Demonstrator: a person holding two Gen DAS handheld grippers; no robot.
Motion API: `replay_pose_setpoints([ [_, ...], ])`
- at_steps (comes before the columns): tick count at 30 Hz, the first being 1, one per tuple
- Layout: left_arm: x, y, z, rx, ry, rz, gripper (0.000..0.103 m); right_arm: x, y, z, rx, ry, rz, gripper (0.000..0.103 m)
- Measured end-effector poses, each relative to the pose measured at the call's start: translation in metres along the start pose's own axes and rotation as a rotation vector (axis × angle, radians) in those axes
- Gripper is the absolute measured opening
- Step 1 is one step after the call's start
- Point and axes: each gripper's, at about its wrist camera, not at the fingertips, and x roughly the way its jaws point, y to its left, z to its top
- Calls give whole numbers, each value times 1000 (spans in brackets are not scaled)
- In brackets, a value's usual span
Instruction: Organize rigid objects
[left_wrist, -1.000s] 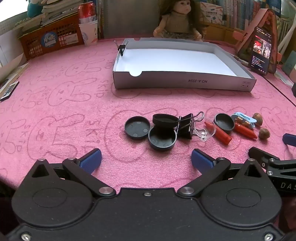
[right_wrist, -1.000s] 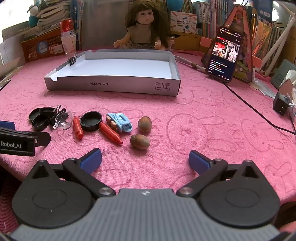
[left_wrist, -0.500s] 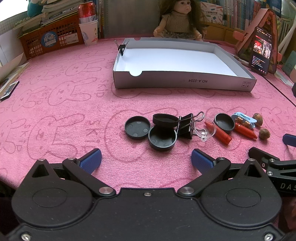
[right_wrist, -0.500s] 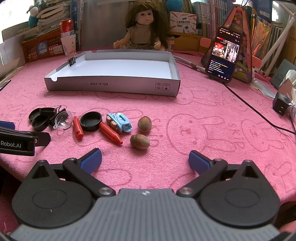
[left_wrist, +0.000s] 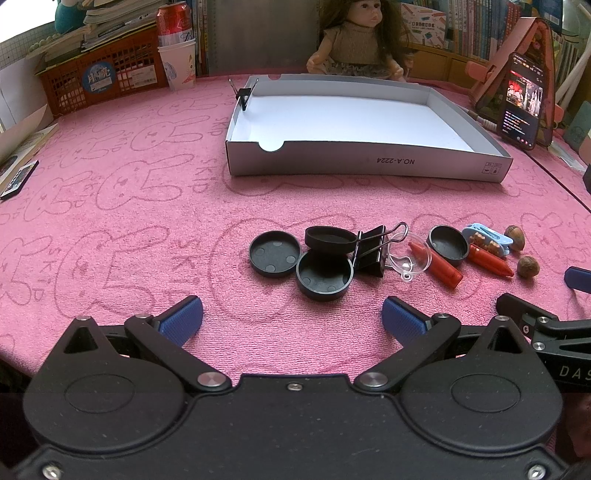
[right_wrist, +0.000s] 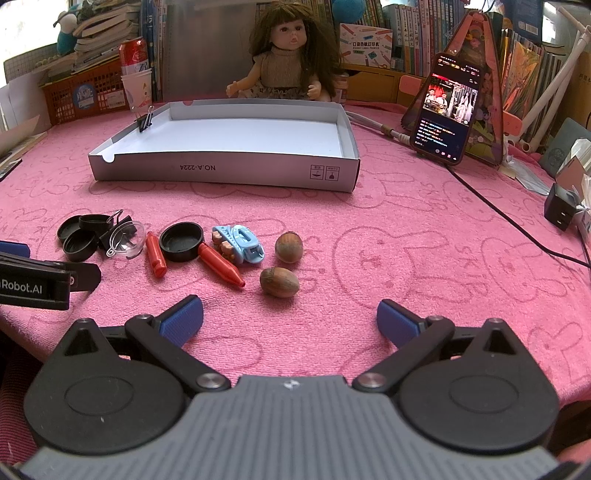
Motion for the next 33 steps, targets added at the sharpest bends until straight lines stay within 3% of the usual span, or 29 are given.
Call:
replay_pose_setpoints([
  [33,3,1,-1,4,-4,-2,103,-1,0,-3,1,-11,1,103],
])
